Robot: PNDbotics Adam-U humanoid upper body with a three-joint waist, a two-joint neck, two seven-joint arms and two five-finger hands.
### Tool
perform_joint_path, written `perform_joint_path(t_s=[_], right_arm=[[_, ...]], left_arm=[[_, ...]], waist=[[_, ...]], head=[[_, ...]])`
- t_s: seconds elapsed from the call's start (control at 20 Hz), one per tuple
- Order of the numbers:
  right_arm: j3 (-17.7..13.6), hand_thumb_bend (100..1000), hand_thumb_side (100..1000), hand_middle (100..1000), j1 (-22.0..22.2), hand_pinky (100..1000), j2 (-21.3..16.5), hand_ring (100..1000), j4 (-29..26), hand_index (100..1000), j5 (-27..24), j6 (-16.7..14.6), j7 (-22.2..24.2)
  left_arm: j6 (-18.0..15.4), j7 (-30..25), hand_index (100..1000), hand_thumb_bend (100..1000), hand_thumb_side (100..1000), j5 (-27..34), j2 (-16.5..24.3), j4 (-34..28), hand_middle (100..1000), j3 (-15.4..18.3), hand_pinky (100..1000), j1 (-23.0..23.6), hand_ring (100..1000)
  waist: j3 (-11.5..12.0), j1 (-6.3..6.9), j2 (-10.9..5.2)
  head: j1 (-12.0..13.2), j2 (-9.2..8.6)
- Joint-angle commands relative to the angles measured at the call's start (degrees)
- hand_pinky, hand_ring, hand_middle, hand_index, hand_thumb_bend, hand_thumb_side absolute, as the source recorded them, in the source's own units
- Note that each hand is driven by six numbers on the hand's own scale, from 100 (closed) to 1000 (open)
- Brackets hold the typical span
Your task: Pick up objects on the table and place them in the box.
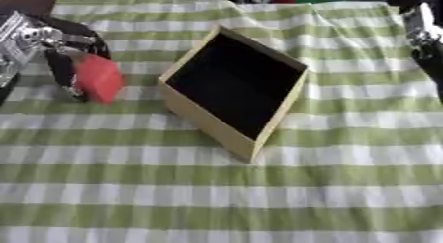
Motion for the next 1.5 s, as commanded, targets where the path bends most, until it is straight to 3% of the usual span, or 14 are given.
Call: perform_joint_path(t_s=[0.05, 0.55, 0.95, 1.5], right_arm=[[-0.5, 100, 524, 692, -0.4, 914, -0.8, 769, -1.1, 887, -0.4, 0.1, -0.1], [-0.4, 100, 528, 693, -0.3, 915, -0.5, 770, -1.1, 888, -0.5, 0.3, 0.0], [-0.6, 100, 524, 694, -0.2, 915, -0.6, 771, -1.1, 887, -0.4, 0.2, -0.2], [-0.6, 100, 523, 693, -0.5, 915, -0.6, 771, -1.1, 887, -0.4, 0.2, -0.3]], left_arm=[[0.0, -0.1, 713, 653, 100, 0.5, 1.2, -1.6, 616, 0.4, 840, -1.4, 742], [2.8, 3.0, 505, 580, 100, 0.0, 1.2, -2.0, 442, 0.3, 812, -1.1, 600], [4.2, 2.0, 505, 486, 100, 2.9, 1.5, -7.6, 434, -0.3, 809, -2.9, 584], [10.2, 2.1, 511, 311, 100, 9.6, -7.6, -17.1, 434, 0.0, 834, -7.1, 568]], waist=[[0.1, -0.02, -1.3], [0.2, 0.01, -1.8], [0.4, 0.1, -2.17], [0.1, -0.04, -2.02]], head=[[0.3, -0.36], [0.3, -0.57], [-0.5, -0.3], [-2.8, -0.04]])
